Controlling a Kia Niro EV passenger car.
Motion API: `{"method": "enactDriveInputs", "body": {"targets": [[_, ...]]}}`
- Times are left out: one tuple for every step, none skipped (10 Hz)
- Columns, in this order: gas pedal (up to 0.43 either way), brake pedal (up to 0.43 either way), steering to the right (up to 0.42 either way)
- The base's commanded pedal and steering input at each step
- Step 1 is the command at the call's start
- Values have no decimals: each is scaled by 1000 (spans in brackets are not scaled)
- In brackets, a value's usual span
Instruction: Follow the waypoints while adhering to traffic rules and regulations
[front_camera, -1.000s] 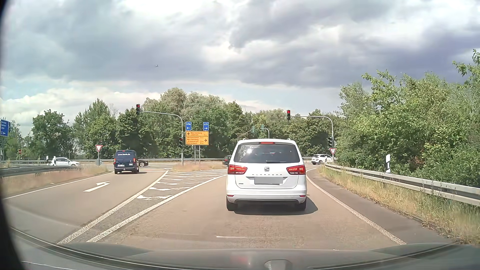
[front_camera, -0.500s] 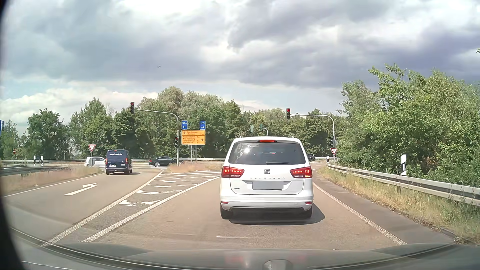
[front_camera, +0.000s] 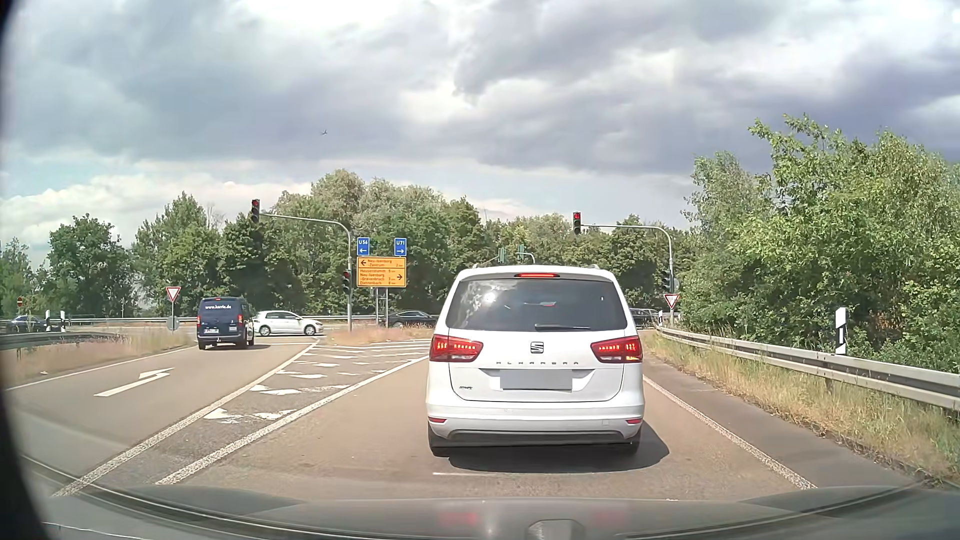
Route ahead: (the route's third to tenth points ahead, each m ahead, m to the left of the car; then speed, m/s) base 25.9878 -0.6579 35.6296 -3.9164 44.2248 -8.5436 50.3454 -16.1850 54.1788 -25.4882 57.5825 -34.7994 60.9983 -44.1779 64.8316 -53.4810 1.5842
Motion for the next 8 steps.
{"method": "enactDriveInputs", "body": {"targets": [[0,299,9],[0,305,9],[0,305,9],[0,305,9],[0,305,9],[0,305,9],[0,305,9],[0,305,9]]}}
